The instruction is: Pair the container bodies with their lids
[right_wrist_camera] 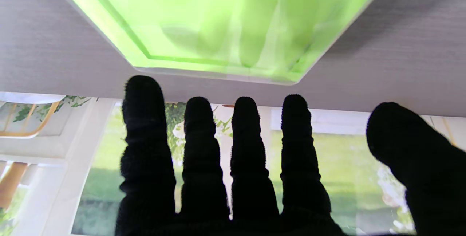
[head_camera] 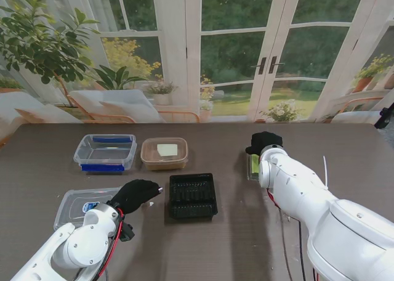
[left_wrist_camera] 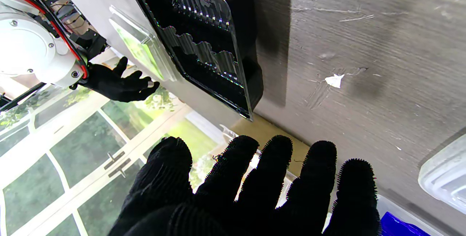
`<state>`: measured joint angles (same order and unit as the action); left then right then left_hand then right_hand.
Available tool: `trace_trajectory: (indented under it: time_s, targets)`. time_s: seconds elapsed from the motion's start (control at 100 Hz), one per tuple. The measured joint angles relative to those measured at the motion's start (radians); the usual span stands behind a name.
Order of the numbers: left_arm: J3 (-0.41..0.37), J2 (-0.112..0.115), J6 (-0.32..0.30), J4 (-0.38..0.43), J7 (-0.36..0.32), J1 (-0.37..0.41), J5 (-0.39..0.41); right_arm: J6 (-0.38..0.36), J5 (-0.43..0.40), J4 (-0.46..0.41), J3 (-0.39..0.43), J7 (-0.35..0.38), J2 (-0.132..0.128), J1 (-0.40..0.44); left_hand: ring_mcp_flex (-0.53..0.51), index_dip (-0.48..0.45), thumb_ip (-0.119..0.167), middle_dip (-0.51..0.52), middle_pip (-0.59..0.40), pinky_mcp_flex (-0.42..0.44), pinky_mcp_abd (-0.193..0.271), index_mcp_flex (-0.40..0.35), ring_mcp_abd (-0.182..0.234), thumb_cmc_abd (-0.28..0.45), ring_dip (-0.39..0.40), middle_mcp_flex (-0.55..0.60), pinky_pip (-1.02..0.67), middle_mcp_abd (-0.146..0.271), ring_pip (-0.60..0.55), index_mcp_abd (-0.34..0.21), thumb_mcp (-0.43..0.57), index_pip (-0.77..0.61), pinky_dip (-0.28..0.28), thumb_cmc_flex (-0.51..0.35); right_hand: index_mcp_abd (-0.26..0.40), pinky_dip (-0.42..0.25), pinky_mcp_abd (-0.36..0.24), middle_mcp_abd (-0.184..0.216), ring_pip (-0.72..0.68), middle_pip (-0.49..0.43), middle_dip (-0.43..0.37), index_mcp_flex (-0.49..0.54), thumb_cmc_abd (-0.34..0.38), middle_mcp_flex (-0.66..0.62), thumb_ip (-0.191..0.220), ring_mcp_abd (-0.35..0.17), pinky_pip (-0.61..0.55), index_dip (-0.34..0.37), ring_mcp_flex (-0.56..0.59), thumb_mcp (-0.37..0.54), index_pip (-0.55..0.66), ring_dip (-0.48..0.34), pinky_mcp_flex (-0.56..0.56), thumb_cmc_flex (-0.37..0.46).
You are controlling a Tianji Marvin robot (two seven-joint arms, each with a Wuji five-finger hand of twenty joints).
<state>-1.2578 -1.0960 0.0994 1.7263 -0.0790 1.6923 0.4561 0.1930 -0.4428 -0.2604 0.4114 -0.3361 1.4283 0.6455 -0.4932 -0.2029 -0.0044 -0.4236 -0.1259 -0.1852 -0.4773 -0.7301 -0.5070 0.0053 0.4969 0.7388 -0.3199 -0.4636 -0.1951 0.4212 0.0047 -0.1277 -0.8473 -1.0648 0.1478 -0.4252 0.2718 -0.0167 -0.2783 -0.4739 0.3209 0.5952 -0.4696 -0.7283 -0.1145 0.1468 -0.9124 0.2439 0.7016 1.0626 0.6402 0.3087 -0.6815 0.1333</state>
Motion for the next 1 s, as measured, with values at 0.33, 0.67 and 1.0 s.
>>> trace_trajectory:
  time_s: [0.33, 0.67, 1.0]
  targets:
    - [0.003, 0.000, 0.023, 0.007, -0.001, 0.010, 0.012, 0.019, 0.004, 0.001, -0.004, 0.016, 0.001, 0.014, 0.000, 0.000, 0.000, 0.000, 0.000, 0.000, 0.000, -0.008, 0.000, 0.000, 0.000, 0.000, 0.000, 0.000, 0.000, 0.000, 0.000, 0.001, 0.000, 0.000, 0.001, 0.007, -0.022, 0.017, 0.019, 0.026, -0.016, -0.076, 0.009, 0.105, 0.000, -0.012, 0.005, -0.010, -0.026, 0.000, -0.029, -0.002, 0.000, -0.001]
    - [0.003, 0.001, 0.020, 0.008, -0.009, 0.009, 0.016, 0.025, 0.025, -0.002, 0.029, 0.044, 0.002, 0.020, 0.000, 0.000, 0.000, 0.000, 0.000, 0.000, 0.000, -0.008, 0.000, 0.000, 0.000, 0.000, 0.000, 0.000, 0.000, 0.000, 0.000, 0.001, 0.000, 0.000, -0.003, 0.008, -0.023, 0.022, 0.039, 0.043, -0.031, -0.120, 0.034, 0.149, 0.010, -0.009, 0.014, -0.028, -0.056, -0.001, -0.058, -0.024, 0.000, -0.002]
    - [-0.017, 0.001, -0.020, 0.009, -0.016, 0.023, 0.021, 0.023, 0.038, -0.013, 0.061, 0.033, 0.000, 0.034, 0.000, 0.000, 0.000, 0.000, 0.000, 0.000, 0.000, -0.008, 0.000, 0.000, 0.000, 0.000, 0.000, 0.000, 0.000, 0.000, 0.000, 0.001, 0.000, 0.000, -0.025, 0.006, -0.017, 0.019, 0.061, 0.044, -0.040, -0.120, 0.034, 0.174, 0.010, 0.002, 0.002, -0.032, -0.075, -0.001, -0.065, -0.039, 0.036, -0.002]
